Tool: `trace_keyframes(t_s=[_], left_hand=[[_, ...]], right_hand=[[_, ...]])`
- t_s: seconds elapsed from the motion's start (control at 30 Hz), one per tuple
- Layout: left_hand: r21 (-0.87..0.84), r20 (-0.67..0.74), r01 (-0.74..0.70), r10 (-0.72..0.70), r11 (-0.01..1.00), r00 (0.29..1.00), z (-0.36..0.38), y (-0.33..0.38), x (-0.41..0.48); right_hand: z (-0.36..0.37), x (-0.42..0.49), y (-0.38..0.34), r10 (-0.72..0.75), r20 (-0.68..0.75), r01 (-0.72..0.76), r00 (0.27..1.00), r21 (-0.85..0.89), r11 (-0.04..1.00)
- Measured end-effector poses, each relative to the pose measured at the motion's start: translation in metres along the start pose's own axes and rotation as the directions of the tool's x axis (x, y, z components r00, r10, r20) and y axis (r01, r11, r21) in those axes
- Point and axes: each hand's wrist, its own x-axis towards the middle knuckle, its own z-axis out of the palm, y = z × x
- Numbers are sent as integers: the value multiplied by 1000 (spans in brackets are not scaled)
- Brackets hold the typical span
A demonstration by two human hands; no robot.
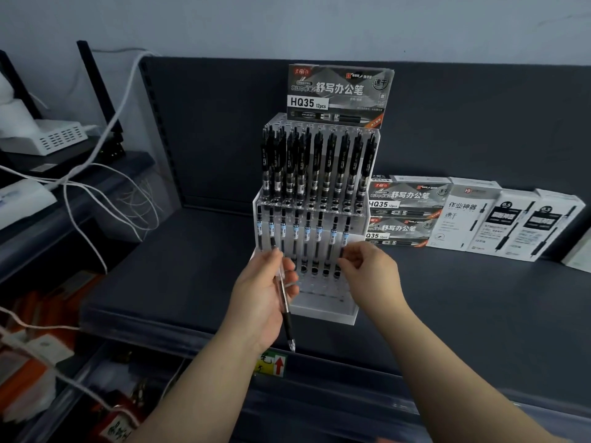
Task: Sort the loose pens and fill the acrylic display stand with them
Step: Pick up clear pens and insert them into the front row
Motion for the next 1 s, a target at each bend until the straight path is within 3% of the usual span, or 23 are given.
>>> trace_keyframes(t_s=[0.13, 0.23, 0.3, 0.47, 0.57, 0.6, 0.67, 0.73, 0.8, 0.9, 1.0], left_hand=[[-35, 30, -3, 4, 999, 1000, 4, -4, 2], [-54, 80, 9, -4, 999, 997, 13, -7, 1], [-52, 119, 18, -11, 998, 993, 20, -9, 0], [-16, 205, 5, -2, 1000, 979, 24, -13, 6], [215, 229, -111, 60, 970, 972, 19, -15, 14], [371, 244, -205, 118, 906, 962, 16, -15, 17], [684, 360, -435, 248, 586, 899, 6, -17, 27], [774, 520, -575, 252, 266, 816, -6, -19, 39], [778, 600, -623, 201, 79, 775, -14, -23, 46], [752, 648, -659, 199, -16, 735, -18, -27, 48], [737, 664, -675, 212, -23, 717, -19, -28, 50]], right_hand=[[-8, -23, -14, -10, -52, 22, 999, 239, 971], [-9, -43, -30, -89, 187, 27, 978, 309, 951], [-5, -50, -34, -100, 258, 21, 961, 292, 956], [-9, -48, -30, -69, 187, 29, 980, 212, 977], [-21, -34, -26, -6, 52, -8, 999, 253, 967], [-26, -27, -24, 27, -17, -21, 999, 273, 962], [-35, -13, -23, 69, -131, -27, 989, 298, 954], [-37, -3, -21, 92, -174, -36, 981, 299, 954], [-33, 1, -18, 109, -173, -61, 979, 263, 963], [-24, 3, -15, 131, -173, -94, 976, 208, 974], [-22, 6, -16, 145, -200, -107, 969, 186, 977]])
